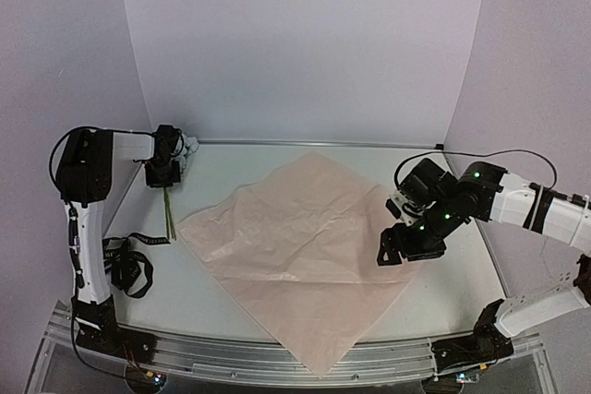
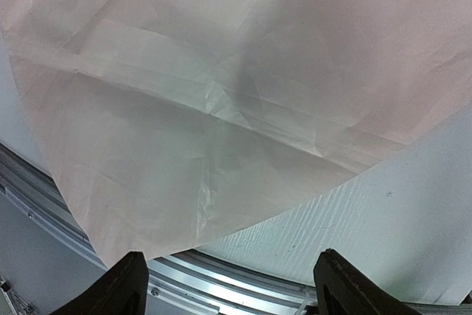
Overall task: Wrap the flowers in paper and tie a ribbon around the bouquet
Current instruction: Pick up the fake flower from the corner of the board, then place the fake flower on the flattened wrapping paper, then adjust the fake flower with the flattened wrapping paper, then pick up the bottom corner of the flattened wrapping paper from the center of the board.
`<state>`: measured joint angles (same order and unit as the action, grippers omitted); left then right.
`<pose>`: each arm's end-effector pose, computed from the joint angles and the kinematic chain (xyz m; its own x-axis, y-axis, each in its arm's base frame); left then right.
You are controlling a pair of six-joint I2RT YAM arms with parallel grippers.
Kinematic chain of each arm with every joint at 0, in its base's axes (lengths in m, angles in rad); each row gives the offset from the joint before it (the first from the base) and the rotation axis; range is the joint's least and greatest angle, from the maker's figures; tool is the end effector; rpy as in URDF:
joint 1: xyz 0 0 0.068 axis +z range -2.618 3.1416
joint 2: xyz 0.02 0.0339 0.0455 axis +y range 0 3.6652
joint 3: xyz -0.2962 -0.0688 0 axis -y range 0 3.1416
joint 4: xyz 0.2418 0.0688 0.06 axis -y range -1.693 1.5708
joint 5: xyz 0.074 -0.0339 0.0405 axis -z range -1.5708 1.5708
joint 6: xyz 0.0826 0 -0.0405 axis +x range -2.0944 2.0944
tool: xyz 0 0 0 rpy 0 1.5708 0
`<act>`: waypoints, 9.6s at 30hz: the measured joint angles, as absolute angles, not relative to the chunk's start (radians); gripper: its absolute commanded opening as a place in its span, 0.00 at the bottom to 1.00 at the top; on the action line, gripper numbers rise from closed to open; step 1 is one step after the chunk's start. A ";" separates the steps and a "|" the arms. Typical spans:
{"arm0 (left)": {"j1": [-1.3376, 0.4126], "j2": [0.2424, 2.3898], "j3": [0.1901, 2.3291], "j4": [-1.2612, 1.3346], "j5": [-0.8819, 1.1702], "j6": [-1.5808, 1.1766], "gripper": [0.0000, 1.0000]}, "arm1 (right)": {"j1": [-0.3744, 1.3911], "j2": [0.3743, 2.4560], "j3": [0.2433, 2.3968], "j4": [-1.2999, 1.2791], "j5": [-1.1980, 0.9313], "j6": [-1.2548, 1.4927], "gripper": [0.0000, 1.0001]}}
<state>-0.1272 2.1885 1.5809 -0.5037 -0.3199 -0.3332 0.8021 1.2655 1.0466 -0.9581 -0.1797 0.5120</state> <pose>0.4912 -0.0366 0.1296 -0.8343 -0.2063 -0.5113 -0.3077 0.9437 0.1213 0.1560 0.1825 0.2587 -0.9295 -0.2677 -0.2536 -0.3436 0.8785 0.3319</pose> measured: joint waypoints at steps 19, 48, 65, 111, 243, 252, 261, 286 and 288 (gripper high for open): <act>-0.262 2.091 1.980 -0.684 -0.338 -0.265 0.00 | 0.802 1.227 1.047 -1.035 -0.135 0.498 0.79; -0.848 2.550 2.345 -0.705 -0.087 -0.753 0.00 | 0.688 1.030 0.947 -1.190 -0.089 0.573 0.85; -0.849 2.631 2.292 -0.596 -0.093 -0.755 0.00 | 0.688 1.056 0.931 -1.197 -0.102 0.576 0.86; -0.830 2.465 2.052 -0.594 -0.122 -0.715 0.70 | 0.688 1.133 0.942 -1.163 -0.172 0.568 0.95; -0.967 2.308 1.784 -0.571 -0.185 -0.734 0.00 | 1.509 1.471 0.617 -0.200 0.429 -0.391 0.86; -0.972 2.283 1.766 -0.567 -0.185 -0.748 0.01 | 1.509 1.471 0.622 -0.204 0.429 -0.391 0.85; -0.973 2.260 1.701 -0.533 -0.168 -0.785 0.15 | 1.509 1.471 0.625 -0.217 0.430 -0.391 0.86; -0.903 1.902 1.525 -0.488 -0.129 -0.773 0.74 | 1.509 1.396 0.747 -0.384 0.379 -0.381 0.56; -0.871 1.843 1.477 -0.488 -0.125 -0.766 0.73 | 1.508 1.396 0.768 -0.403 0.375 -0.379 0.41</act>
<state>-0.8710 1.8430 1.4772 -0.4878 -0.1251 -0.7662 1.5081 1.3964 0.7679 -0.4034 0.3748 -0.3787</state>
